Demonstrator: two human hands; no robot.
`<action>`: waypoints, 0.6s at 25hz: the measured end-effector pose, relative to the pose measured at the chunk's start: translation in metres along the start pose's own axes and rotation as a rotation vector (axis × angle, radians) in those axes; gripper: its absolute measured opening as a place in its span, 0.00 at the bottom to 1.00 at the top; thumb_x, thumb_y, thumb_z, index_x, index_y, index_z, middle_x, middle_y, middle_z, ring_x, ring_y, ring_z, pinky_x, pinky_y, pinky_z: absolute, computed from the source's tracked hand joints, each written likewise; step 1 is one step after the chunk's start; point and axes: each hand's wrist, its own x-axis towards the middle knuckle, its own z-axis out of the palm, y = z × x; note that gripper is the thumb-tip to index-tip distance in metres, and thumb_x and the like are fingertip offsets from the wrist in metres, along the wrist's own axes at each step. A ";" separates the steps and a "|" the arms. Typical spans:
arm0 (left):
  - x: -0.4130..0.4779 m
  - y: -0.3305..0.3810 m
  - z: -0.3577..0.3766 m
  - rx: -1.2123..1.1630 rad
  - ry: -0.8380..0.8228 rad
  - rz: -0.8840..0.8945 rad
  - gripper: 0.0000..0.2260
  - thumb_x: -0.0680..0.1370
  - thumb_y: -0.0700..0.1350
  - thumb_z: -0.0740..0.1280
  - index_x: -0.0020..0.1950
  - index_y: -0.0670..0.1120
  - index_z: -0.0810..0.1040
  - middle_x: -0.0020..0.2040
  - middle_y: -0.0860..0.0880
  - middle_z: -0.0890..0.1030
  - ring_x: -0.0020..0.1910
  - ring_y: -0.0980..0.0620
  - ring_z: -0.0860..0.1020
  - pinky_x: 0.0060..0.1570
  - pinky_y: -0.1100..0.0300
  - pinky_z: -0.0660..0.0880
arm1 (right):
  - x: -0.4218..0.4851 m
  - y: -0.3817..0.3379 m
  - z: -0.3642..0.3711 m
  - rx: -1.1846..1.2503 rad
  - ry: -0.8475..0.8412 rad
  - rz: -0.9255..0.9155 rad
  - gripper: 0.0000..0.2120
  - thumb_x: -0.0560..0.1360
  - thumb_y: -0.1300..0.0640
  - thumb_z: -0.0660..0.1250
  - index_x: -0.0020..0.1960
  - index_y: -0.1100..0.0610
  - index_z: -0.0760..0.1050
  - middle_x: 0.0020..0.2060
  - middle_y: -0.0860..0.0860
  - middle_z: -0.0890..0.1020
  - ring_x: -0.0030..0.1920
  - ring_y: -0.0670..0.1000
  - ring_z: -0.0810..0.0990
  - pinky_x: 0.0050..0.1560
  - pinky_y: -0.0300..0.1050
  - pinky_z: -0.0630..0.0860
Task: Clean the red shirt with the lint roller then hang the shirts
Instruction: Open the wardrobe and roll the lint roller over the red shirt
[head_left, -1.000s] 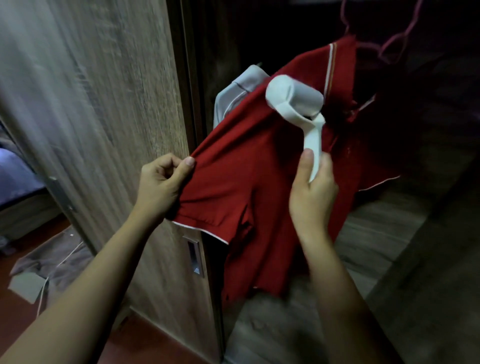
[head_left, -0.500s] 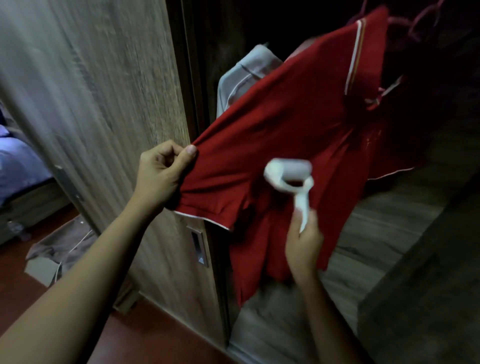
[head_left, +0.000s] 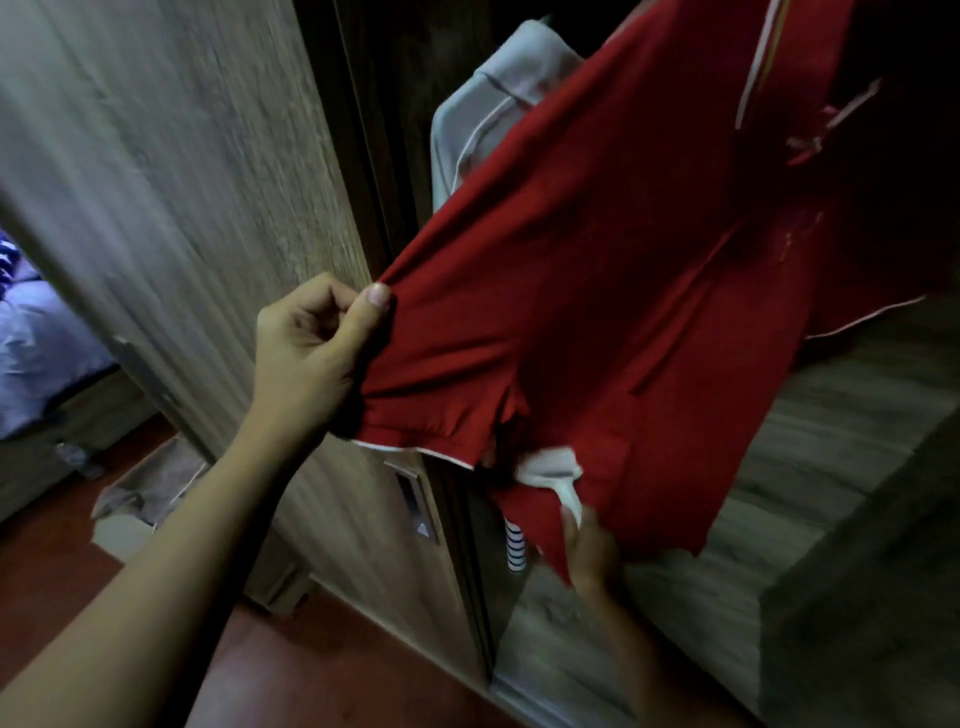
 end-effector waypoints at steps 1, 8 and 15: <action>0.000 0.001 0.000 -0.005 -0.002 0.001 0.13 0.73 0.53 0.66 0.31 0.50 0.71 0.25 0.59 0.75 0.27 0.64 0.68 0.29 0.69 0.65 | 0.004 0.008 0.004 -0.072 -0.059 0.021 0.42 0.72 0.30 0.39 0.55 0.64 0.72 0.44 0.68 0.82 0.46 0.66 0.82 0.40 0.50 0.74; 0.000 0.000 0.001 -0.002 0.013 0.017 0.13 0.74 0.51 0.66 0.31 0.50 0.70 0.25 0.59 0.74 0.26 0.64 0.68 0.28 0.69 0.65 | -0.002 -0.038 -0.078 0.204 0.238 -0.181 0.19 0.79 0.47 0.55 0.47 0.64 0.73 0.32 0.63 0.80 0.33 0.63 0.80 0.30 0.46 0.67; -0.002 0.004 0.003 -0.020 0.012 0.016 0.13 0.76 0.47 0.67 0.31 0.49 0.70 0.24 0.61 0.74 0.25 0.64 0.67 0.27 0.72 0.63 | 0.034 -0.121 -0.198 0.483 0.612 -0.420 0.13 0.79 0.56 0.56 0.47 0.66 0.69 0.27 0.52 0.71 0.24 0.49 0.69 0.28 0.40 0.56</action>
